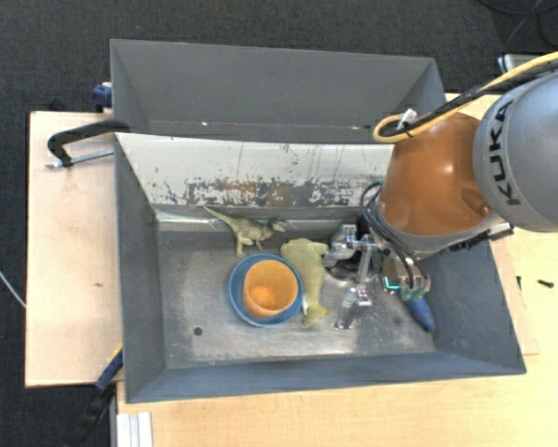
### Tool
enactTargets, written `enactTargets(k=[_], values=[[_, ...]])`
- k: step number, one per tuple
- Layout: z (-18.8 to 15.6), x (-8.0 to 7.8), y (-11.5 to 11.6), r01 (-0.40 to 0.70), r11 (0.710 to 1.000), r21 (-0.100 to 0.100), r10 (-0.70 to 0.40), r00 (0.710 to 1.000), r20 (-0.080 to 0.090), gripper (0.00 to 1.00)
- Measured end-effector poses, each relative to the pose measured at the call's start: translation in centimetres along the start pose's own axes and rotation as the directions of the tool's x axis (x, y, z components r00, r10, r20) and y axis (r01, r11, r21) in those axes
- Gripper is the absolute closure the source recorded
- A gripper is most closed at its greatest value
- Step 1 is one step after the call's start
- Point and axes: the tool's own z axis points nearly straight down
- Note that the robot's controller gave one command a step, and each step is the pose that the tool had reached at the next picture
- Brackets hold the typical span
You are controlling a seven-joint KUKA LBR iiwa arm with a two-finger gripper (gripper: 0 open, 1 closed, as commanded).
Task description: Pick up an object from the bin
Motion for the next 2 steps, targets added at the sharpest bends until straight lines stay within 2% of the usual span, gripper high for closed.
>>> enactTargets(k=[1, 2], values=[[6.6, -0.5, 9.2, 0.055, 0.998, -0.002, -0.055, 0.998, 0.016, 0.00], [6.9, -0.5, 15.9, 0.093, 0.996, -0.002, -0.093, 0.996, 0.019, 0.00]])
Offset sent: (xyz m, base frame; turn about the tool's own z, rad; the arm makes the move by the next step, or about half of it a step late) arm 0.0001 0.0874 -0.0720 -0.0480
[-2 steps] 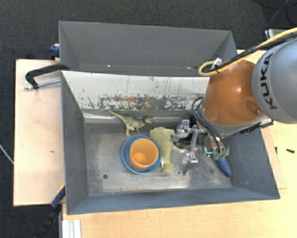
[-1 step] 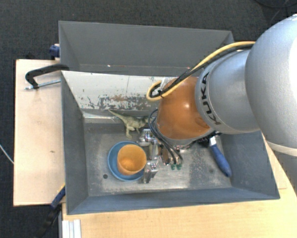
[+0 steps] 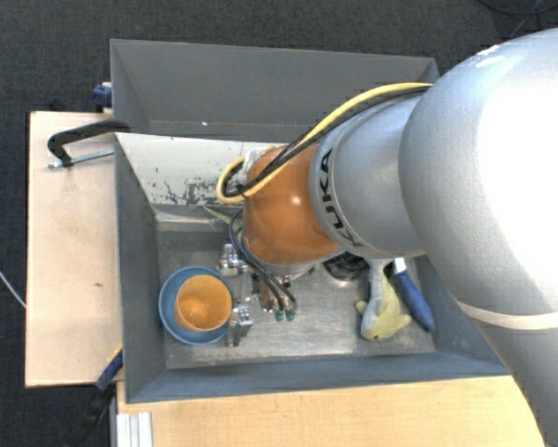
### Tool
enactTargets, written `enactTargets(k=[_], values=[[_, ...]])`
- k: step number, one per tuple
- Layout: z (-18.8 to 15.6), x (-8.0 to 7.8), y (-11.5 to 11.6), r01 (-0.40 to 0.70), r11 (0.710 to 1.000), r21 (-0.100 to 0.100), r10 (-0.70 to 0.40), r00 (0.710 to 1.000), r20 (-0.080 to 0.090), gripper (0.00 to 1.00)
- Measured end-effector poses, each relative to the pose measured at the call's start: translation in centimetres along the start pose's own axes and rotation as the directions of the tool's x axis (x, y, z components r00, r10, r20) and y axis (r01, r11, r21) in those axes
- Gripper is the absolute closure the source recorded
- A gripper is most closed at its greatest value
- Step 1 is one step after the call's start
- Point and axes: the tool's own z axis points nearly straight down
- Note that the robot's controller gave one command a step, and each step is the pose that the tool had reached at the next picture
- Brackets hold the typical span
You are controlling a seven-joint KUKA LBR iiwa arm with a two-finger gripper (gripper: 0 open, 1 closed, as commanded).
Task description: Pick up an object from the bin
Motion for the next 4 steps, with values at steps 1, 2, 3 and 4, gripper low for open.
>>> enactTargets(k=[1, 2, 3, 4], values=[[0.1, -1.2, 2.1, -0.077, 0.997, 0.013, 0.077, 0.997, -0.011, 0.00], [0.1, -1.3, 2.1, -0.072, 0.997, 0.017, 0.073, 0.997, -0.008, 1.00], [-9.7, 0.3, 3.6, -0.126, 0.992, 0.000, 0.126, 0.992, -0.001, 1.00], [-14.8, 0.8, 3.8, -0.151, 0.989, 0.000, 0.151, 0.989, -0.001, 1.00]])
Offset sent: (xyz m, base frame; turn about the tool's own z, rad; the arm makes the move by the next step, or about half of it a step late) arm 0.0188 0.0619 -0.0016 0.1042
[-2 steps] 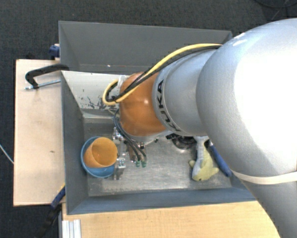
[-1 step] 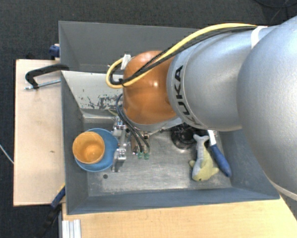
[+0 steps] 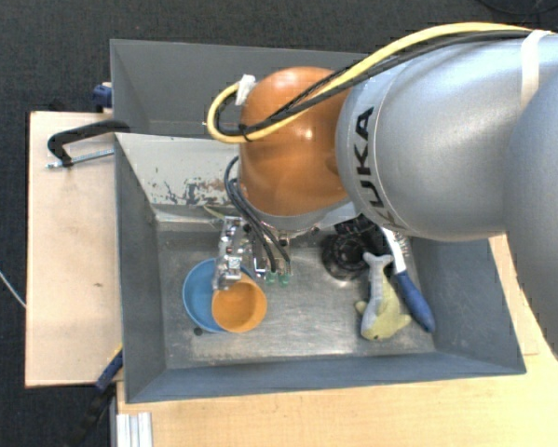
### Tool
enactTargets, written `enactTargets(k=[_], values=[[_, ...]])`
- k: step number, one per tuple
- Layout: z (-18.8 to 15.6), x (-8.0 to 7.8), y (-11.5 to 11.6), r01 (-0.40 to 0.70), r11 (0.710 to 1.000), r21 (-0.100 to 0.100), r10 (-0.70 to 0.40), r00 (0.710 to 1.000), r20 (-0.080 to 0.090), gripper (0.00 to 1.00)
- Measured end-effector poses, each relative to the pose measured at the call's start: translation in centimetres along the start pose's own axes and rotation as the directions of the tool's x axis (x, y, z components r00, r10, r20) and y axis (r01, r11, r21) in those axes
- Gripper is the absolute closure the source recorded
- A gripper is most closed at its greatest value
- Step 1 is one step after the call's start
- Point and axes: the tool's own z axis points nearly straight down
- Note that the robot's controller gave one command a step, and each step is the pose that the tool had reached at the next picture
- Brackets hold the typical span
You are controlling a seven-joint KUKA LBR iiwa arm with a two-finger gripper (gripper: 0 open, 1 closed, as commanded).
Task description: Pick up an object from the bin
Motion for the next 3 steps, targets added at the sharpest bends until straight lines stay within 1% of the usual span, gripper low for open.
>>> enactTargets(k=[1, 2, 3], values=[[0.3, 0.1, -0.1, 0.000, 1.000, 0.004, 0.000, 1.000, -0.006, 0.00], [13.6, -1.0, -0.7, -0.067, 0.998, 0.003, 0.067, 0.998, -0.004, 0.00], [13.9, -0.9, -0.7, -0.067, 0.998, 0.002, 0.067, 0.998, -0.006, 1.00]])
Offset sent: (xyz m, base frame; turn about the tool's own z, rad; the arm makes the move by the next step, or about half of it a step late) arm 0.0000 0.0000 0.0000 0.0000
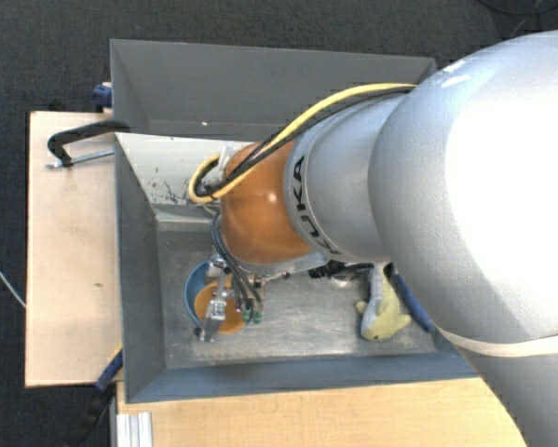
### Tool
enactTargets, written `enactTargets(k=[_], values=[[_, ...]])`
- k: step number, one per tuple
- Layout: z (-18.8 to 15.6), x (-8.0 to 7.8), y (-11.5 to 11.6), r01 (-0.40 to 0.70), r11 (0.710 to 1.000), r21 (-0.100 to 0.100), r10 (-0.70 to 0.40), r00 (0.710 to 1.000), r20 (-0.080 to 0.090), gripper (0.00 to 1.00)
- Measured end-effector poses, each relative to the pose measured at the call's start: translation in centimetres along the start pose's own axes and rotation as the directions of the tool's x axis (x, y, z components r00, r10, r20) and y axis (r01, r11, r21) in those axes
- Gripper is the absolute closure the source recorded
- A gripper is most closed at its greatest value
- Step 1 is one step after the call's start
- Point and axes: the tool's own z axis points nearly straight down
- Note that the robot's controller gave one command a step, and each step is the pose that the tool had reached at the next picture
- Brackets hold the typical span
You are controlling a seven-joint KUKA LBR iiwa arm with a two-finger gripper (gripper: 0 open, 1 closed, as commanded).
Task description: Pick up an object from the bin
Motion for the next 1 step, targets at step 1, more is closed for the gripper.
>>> enactTargets(k=[1], values=[[-16.35, 0.96, 0.77, 0.011, 1.000, -0.003, -0.011, 1.000, 0.009, 1.00]])
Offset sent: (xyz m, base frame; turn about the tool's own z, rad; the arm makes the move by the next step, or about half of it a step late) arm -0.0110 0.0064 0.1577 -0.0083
